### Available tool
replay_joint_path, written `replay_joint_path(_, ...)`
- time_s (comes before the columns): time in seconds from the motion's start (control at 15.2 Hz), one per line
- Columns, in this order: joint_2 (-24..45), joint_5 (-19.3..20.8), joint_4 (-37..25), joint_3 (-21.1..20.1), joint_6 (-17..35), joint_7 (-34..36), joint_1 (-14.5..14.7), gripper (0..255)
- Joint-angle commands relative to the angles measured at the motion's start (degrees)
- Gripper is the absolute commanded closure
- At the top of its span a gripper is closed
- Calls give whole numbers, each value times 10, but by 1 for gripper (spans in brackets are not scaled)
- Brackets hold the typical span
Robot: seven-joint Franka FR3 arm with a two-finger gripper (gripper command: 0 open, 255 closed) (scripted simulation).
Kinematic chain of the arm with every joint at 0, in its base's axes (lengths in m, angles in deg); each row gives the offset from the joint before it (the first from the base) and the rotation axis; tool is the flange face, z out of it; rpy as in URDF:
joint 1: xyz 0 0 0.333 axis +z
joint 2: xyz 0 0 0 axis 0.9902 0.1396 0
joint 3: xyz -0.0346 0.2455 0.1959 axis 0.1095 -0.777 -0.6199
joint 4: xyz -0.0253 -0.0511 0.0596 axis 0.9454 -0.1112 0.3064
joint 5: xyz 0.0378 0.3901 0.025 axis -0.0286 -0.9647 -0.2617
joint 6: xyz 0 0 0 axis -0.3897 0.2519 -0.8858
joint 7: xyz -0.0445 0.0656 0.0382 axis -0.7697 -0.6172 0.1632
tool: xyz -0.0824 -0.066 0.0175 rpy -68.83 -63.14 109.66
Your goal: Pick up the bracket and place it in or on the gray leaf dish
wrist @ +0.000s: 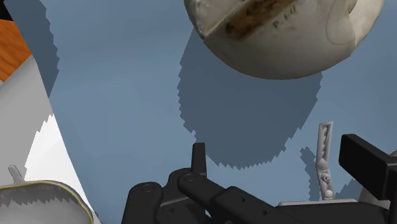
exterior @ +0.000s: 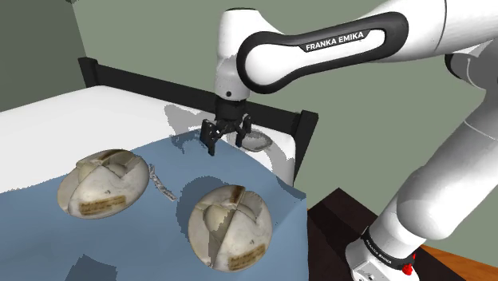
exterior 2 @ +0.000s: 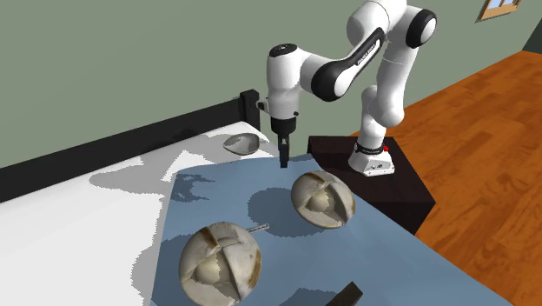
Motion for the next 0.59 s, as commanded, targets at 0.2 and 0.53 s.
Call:
replay_joint_path(0.2, 126, 79, -96, -22, 9, 83, 31, 0)
replay_joint_path(0.53, 253, 155, -214, -15, -5, 149, 91, 0)
